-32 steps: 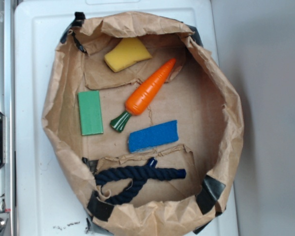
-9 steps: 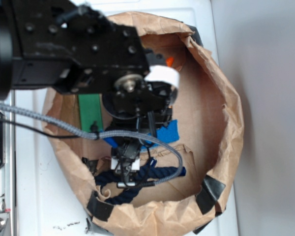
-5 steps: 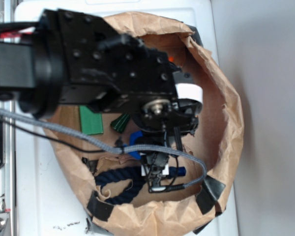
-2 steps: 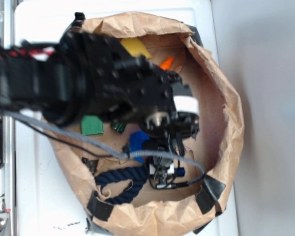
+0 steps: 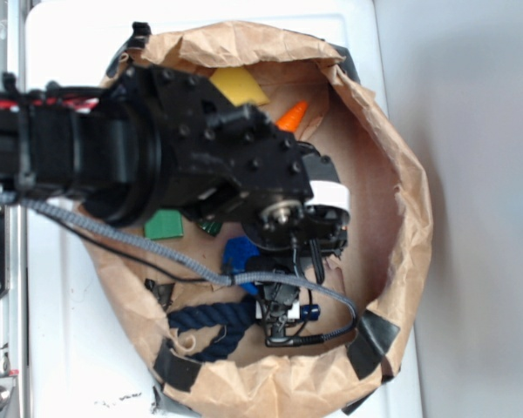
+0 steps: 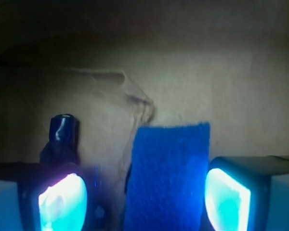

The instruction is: Grab the blue sponge.

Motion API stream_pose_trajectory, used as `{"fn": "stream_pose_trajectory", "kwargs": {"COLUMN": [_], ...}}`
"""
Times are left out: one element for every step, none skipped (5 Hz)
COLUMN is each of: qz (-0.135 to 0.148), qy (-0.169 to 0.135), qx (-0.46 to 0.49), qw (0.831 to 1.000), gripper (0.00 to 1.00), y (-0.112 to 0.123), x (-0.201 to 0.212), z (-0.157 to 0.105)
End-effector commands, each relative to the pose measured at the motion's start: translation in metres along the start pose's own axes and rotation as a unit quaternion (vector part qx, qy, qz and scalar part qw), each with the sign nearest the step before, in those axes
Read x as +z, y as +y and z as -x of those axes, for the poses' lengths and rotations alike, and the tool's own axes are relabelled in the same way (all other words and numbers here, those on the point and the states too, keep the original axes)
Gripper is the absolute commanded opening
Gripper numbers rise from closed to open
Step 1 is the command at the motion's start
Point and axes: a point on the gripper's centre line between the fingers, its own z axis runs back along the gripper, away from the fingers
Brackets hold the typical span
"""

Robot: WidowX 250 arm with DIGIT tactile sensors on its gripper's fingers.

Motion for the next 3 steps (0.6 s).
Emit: {"fn": "stream_pose_trajectory", "kwargs": {"qz": [-0.02, -0.029, -0.021], "qy": [-0.025, -0.024, -0.022], "qx": [0.022, 0.019, 0.015], "qw": [0.999, 0.999, 0.999], "gripper": [1.0, 1.0, 0.0], "y": [0.028, 0.032, 0.034], "x": [-0.015, -0.028, -0.03], "z": [-0.019, -0.016, -0.009]}}
